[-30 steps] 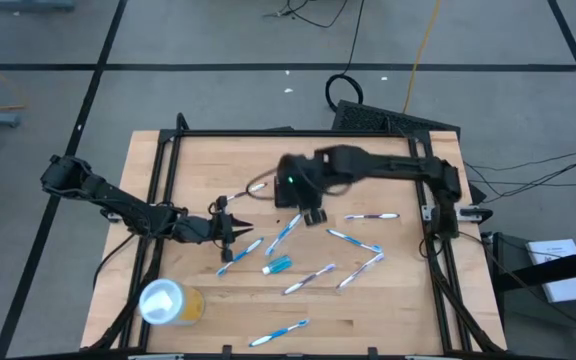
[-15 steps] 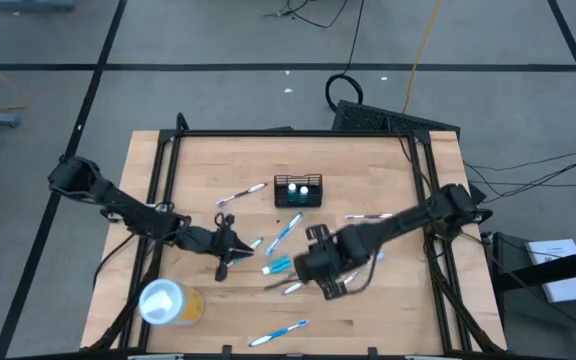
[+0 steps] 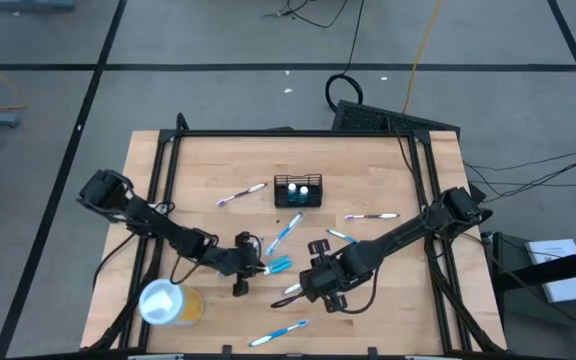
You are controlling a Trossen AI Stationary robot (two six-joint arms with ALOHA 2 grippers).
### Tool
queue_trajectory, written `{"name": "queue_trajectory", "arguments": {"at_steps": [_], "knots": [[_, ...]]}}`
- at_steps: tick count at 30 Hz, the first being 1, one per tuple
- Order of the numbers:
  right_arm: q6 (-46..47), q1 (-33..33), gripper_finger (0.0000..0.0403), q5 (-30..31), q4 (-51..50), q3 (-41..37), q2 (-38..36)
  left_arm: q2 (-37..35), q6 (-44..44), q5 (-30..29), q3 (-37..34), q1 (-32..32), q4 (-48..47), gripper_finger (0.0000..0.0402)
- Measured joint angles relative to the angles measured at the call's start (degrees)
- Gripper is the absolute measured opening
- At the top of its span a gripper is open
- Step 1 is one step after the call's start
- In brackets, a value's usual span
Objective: Pick & Place toothbrushing station
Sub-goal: Put the blue mouthwash bottle into the black organizer
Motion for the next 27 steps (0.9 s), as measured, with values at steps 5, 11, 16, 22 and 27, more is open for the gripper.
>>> {"name": "queue_trajectory", "arguments": {"at_steps": [5, 11, 16, 22, 27], "knots": [[1.16, 0.48, 0.0137, 0.03, -0.36, -0.06, -0.16, -0.72, -4.48, -2.84, 0.09, 0.4, -8.33, 0.009], [1.59, 1.5, 0.0137, -0.02, -0.64, -0.06, -0.52, -0.68, -5.47, -2.28, 0.02, 1.51, -9.53, 0.0101], [2.43, 1.6, 0.0137, 0.07, -1.17, -0.09, -0.52, -0.7, -3.99, -1.01, 0.05, 1.66, -4.61, 0.0102], [3.77, 1.85, 0.0137, 0.05, -2.52, -0.09, -0.52, -0.01, -5.23, 0.15, 0.05, 1.62, -3.58, 0.0102], [4.13, 2.4, 0.0137, 0.05, -2.56, -0.08, -0.52, 5.54, -7.2, -0.37, 1.76, 1.72, -3.48, 0.0102]]}}
